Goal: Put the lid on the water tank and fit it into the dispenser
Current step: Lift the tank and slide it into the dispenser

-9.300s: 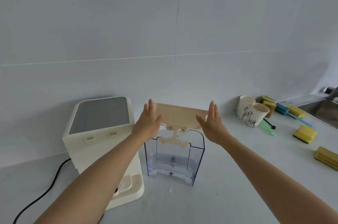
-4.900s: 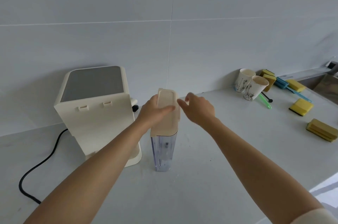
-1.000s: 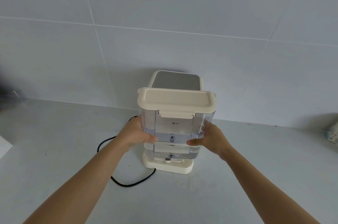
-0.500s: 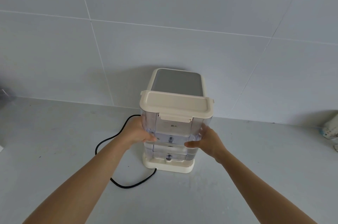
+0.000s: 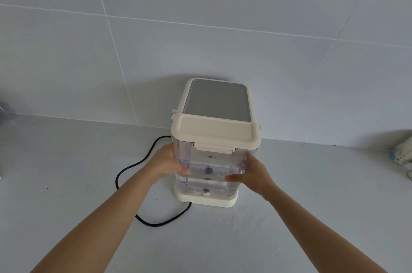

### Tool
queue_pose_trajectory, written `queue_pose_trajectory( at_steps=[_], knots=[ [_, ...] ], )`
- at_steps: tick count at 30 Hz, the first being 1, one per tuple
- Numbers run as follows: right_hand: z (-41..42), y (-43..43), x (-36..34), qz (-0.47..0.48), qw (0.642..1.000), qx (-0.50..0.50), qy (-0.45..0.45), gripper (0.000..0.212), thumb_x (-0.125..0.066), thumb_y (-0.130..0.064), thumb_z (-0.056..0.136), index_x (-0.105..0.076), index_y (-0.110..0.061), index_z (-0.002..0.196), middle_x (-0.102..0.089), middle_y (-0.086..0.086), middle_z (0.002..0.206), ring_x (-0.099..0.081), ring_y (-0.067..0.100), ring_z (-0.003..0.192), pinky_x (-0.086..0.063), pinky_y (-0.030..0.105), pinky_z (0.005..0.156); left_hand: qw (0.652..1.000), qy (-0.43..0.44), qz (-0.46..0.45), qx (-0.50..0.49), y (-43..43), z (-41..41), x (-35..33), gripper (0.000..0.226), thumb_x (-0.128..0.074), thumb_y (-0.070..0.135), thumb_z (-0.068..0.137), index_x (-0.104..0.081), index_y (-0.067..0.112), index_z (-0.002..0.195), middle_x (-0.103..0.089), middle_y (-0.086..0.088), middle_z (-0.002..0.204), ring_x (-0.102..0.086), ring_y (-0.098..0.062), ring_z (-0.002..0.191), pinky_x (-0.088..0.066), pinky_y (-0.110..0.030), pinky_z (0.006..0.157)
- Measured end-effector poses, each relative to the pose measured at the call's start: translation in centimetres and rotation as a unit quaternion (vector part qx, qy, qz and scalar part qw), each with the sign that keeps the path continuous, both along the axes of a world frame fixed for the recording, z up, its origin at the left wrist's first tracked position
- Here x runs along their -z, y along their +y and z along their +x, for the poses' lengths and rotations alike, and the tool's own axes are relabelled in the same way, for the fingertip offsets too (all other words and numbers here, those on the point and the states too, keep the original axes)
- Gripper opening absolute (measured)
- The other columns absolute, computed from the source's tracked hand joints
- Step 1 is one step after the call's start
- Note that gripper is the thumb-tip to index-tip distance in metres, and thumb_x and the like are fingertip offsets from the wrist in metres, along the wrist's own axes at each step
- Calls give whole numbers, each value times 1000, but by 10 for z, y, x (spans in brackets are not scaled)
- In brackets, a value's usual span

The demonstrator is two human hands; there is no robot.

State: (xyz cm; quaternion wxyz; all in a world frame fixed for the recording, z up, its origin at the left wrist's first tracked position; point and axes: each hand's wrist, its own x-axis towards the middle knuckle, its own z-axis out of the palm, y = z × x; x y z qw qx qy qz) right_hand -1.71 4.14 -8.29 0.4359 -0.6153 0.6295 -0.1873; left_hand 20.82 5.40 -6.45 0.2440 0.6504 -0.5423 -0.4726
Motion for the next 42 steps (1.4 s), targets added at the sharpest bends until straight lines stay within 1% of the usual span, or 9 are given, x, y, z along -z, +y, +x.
queue_pose_trajectory(
  at_steps=[5, 15, 22, 24, 26, 32, 35, 39, 42],
  knots=[
    [0, 0, 3, 9, 1000, 1, -2, 85, -81, -20, 62, -35, -18, 134, -55, 6, 130, -52, 27, 118, -42, 36, 100, 1000, -6, 3, 4, 0, 1, 5, 43, -75, -2, 68, -53, 19, 98, -55, 12, 85, -53, -19, 101, -41, -29, 92],
    [2, 3, 9, 24, 999, 21, -34, 83, -80, -13, 63, -36, -20, 134, -55, 6, 132, -50, 28, 121, -38, 38, 102, 1000, -29, -11, 6, 2, 3, 30, 29, -76, 4, 69, -62, 15, 92, -66, -5, 104, -60, -25, 105, -45, -33, 92],
    [1, 3, 10, 26, 999, 20, -31, 80, -79, -12, 64, -38, -19, 132, -56, 6, 130, -50, 28, 121, -38, 38, 102, 1000, -18, -20, -5, 6, -2, 30, 23, -71, 0, 74, -57, 19, 79, -60, 6, 85, -57, -19, 94, -42, -24, 75],
    [1, 3, 9, 27, 999, 19, -29, 81, -79, -13, 64, -37, -19, 132, -55, 6, 130, -50, 28, 121, -38, 39, 103, 1000, -14, -6, -3, 6, -1, 30, 25, -71, 0, 73, -62, 9, 95, -61, 3, 90, -59, -22, 99, -42, -28, 82],
    [1, 3, 8, 31, 999, 14, -27, 82, -80, -14, 63, -37, -19, 133, -55, 5, 131, -49, 27, 121, -37, 39, 104, 1000, -20, 11, 6, 5, 3, 31, 47, -73, 5, 72, -56, 8, 116, -62, -1, 104, -57, -23, 107, -43, -34, 93],
    [-2, 9, 5, 32, 999, -10, -20, 98, -77, -27, 67, -16, -18, 142, -44, 6, 142, -43, 28, 129, -39, 40, 105, 999, 38, 37, 3, 18, 5, 33, 79, -76, 15, 71, -33, 17, 138, -45, -1, 140, -41, -19, 132, -34, -39, 112],
    [-5, 15, -4, 6, 1000, -18, 0, 103, -72, -31, 72, -1, -18, 145, -34, 7, 149, -40, 31, 131, -38, 40, 105, 999, 42, -11, 1, 29, -1, 28, 79, -73, 19, 76, -27, 19, 139, -42, 5, 139, -40, -13, 127, -35, -30, 104],
    [-16, 21, -27, -63, 997, -33, 17, 102, -69, -28, 76, 5, -15, 145, -30, 7, 151, -38, 31, 133, -34, 38, 108, 989, -13, -149, -2, 43, -10, -7, 66, -68, 18, 80, -26, 31, 128, -39, 34, 108, -36, 0, 114, -33, -7, 76],
    [-26, 21, -53, -99, 995, -16, 25, 108, -66, -35, 77, 16, -15, 143, -5, 5, 158, -18, 25, 143, -23, 35, 113, 969, -58, -238, -28, 43, -15, -35, 80, -66, 22, 81, -16, 20, 143, -33, 25, 128, -32, 0, 124, -30, -8, 90]
  ],
)
